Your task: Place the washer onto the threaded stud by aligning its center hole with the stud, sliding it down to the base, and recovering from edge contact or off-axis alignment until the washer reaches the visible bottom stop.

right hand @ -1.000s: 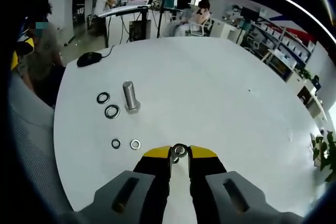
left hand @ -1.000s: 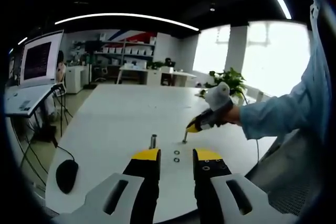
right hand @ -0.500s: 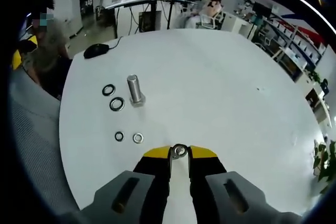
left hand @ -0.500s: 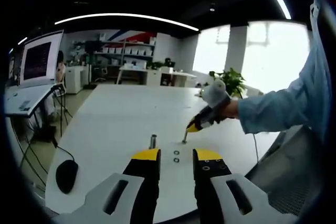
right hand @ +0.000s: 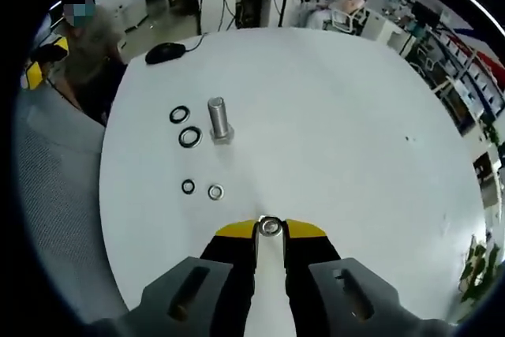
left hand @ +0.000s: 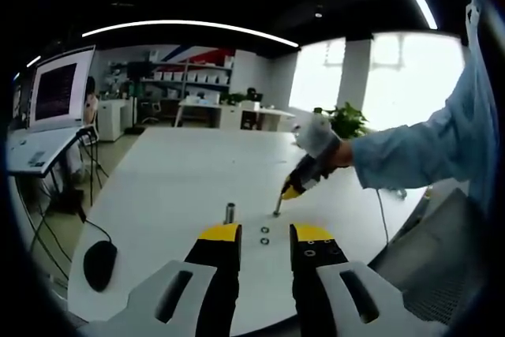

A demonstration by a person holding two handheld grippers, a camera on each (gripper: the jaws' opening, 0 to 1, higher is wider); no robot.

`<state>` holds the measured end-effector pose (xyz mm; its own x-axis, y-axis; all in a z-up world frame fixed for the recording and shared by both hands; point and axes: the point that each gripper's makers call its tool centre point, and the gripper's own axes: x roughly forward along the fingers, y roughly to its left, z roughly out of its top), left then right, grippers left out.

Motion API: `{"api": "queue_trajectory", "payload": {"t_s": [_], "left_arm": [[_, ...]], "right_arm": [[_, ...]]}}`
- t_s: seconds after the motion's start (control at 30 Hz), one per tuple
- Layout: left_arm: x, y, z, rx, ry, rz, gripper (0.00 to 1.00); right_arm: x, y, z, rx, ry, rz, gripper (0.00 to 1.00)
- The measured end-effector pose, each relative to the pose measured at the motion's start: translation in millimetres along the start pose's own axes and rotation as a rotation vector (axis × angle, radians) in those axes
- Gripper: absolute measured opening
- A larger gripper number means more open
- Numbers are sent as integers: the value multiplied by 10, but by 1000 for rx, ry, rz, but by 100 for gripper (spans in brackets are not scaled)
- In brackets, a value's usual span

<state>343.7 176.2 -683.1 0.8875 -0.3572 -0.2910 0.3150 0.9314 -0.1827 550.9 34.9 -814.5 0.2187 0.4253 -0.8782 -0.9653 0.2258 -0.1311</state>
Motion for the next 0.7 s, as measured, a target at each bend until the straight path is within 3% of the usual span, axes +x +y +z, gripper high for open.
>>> {"api": "queue_trajectory", "payload": {"t_s": [0.7], "left_arm": [[3,4,7,-1,-3,3,22]], "right_arm": [[67,31,30,-60,69,75,14]]}}
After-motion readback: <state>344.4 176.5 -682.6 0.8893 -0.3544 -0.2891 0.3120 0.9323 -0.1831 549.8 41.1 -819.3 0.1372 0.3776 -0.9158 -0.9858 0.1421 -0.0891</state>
